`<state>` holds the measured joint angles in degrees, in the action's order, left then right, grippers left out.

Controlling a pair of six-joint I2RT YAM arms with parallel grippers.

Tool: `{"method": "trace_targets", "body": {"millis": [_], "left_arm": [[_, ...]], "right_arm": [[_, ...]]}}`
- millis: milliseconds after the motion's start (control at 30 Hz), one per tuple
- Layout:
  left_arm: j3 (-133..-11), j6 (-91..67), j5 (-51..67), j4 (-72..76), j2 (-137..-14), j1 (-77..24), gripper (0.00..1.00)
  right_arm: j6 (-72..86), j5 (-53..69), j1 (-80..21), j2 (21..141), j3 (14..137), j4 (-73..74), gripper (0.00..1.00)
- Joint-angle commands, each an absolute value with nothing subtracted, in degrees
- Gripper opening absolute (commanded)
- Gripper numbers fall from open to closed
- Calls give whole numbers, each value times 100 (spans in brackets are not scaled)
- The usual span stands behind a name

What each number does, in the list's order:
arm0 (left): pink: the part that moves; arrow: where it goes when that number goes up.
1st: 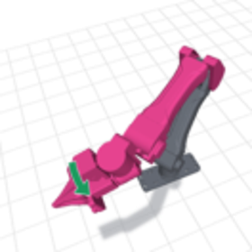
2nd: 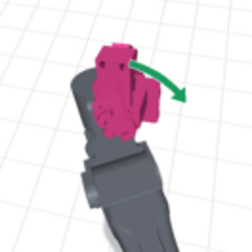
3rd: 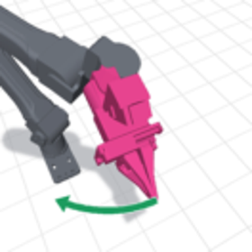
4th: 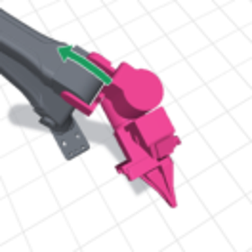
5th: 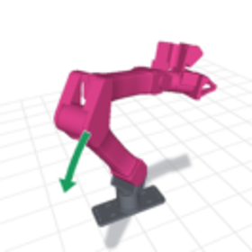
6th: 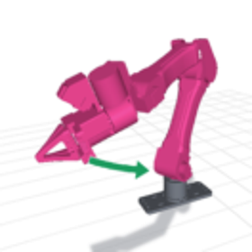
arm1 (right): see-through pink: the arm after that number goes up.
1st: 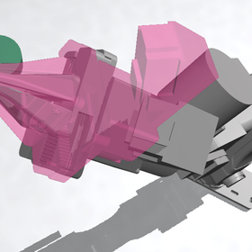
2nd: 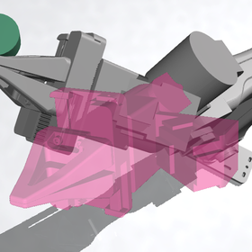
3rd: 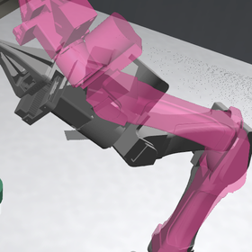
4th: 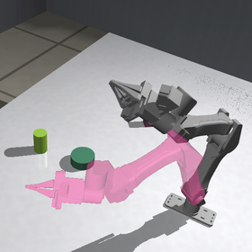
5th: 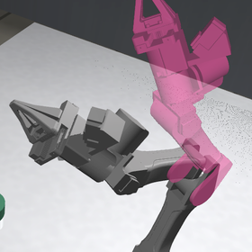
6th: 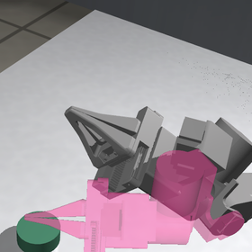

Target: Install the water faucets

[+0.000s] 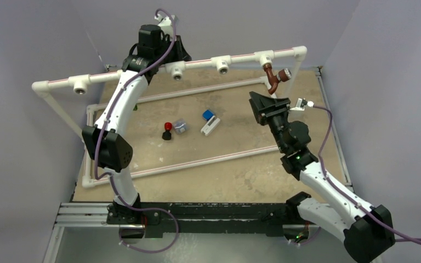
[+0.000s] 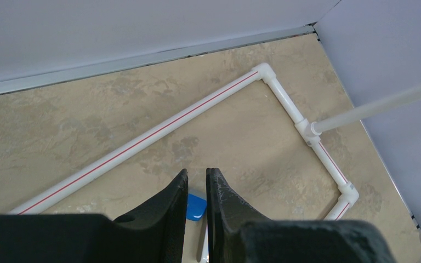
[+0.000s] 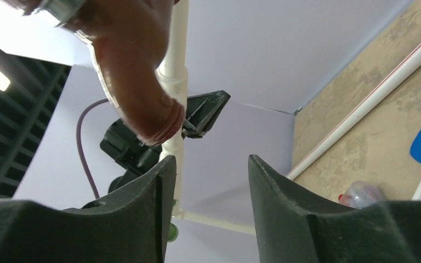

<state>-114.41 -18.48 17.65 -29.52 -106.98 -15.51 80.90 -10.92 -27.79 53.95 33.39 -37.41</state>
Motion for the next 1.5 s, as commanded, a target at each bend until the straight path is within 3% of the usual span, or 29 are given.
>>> {"method": "trace_targets", "body": {"millis": [0,200,700,967,1233,1467], "left_arm": [[-11204,-1854,1982,-3042,-10960,-1513,17],[-11197,-1848,1986,-3050,-10986,-1512,17],[-11198,-1802,1977,-3081,-10953,-1507,17],[-11141,-1811,2010,-3079,-10917,-1512,17],[-11191,-1837,2079,-3075,-10968,-1503,17],[-11184,-1844,2118,-3063,-10978,-1478,17]], "right_arm": [[7422,-1201,-2760,5058,3495,-3437,57],[6204,-1545,-2760,4631,3630,-2781,62],[995,-2136,-2760,3951,4801,-1504,82],[-2190,-1748,-2760,3857,5384,-1256,83],[-5130,-892,-2760,4111,6052,190,82],[-7473,-1881,-2830,4133,5684,292,85]]}}
